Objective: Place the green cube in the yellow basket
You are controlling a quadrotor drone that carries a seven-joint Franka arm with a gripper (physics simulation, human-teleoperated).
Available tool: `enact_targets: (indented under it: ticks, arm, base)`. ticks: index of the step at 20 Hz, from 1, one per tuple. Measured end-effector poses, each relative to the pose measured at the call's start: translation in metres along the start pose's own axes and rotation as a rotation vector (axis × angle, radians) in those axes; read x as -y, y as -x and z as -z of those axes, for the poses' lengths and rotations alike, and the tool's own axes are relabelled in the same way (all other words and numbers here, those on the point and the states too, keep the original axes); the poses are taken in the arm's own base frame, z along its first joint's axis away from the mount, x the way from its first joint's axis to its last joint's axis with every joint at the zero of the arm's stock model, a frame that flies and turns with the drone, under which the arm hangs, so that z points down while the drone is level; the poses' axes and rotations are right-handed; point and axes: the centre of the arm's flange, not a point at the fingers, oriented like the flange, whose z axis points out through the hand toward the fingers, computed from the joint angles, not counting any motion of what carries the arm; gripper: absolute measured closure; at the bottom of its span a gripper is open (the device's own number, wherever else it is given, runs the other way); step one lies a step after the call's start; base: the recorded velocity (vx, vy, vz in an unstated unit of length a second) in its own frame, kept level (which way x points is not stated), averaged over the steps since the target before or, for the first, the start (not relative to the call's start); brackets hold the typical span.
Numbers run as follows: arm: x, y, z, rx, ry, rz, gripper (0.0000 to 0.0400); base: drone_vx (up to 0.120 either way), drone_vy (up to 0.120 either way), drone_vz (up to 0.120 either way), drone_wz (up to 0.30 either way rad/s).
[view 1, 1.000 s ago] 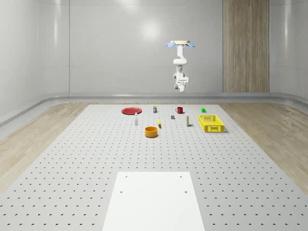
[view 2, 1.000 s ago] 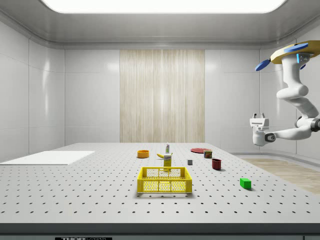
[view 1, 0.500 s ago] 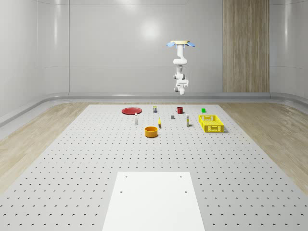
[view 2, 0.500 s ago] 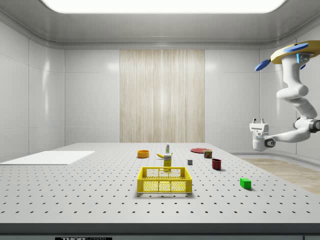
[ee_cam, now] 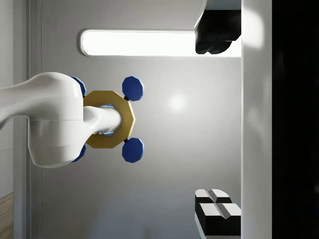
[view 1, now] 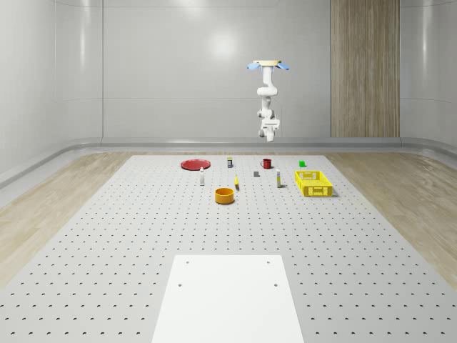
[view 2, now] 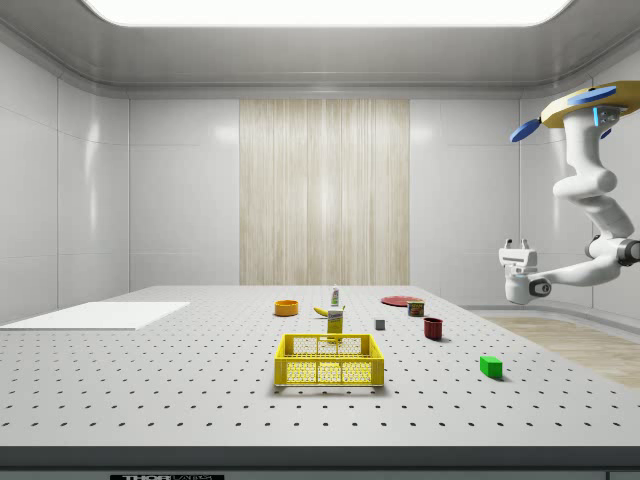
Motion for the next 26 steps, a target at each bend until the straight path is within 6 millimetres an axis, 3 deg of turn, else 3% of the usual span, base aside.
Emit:
enact_targets:
  ticks: [14,26]
  arm:
    - [-0.0005,0.0009,0.0008,-0.01,-0.006,0.0,0.0]
    - [0.0003,0.003,0.0007,-0.031,0.003,0.0,0.0]
  base:
    - [0.0,0.0,0.0,0.0]
    - [0.07,0.117,0.0,0.0]
